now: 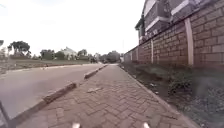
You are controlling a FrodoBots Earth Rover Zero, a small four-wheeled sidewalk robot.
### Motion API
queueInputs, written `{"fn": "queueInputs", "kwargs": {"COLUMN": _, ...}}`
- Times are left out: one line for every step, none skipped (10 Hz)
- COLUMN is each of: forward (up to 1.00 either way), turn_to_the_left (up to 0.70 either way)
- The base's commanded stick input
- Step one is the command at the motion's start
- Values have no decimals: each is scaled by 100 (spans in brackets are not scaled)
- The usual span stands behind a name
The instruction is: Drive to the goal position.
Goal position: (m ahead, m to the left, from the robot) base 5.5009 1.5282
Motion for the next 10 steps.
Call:
{"fn": "queueInputs", "kwargs": {"forward": 50, "turn_to_the_left": 0}}
{"fn": "queueInputs", "kwargs": {"forward": 50, "turn_to_the_left": 0}}
{"fn": "queueInputs", "kwargs": {"forward": 50, "turn_to_the_left": 0}}
{"fn": "queueInputs", "kwargs": {"forward": 50, "turn_to_the_left": 0}}
{"fn": "queueInputs", "kwargs": {"forward": 50, "turn_to_the_left": 0}}
{"fn": "queueInputs", "kwargs": {"forward": 50, "turn_to_the_left": 0}}
{"fn": "queueInputs", "kwargs": {"forward": 50, "turn_to_the_left": 0}}
{"fn": "queueInputs", "kwargs": {"forward": 50, "turn_to_the_left": 0}}
{"fn": "queueInputs", "kwargs": {"forward": 50, "turn_to_the_left": 0}}
{"fn": "queueInputs", "kwargs": {"forward": 50, "turn_to_the_left": 0}}
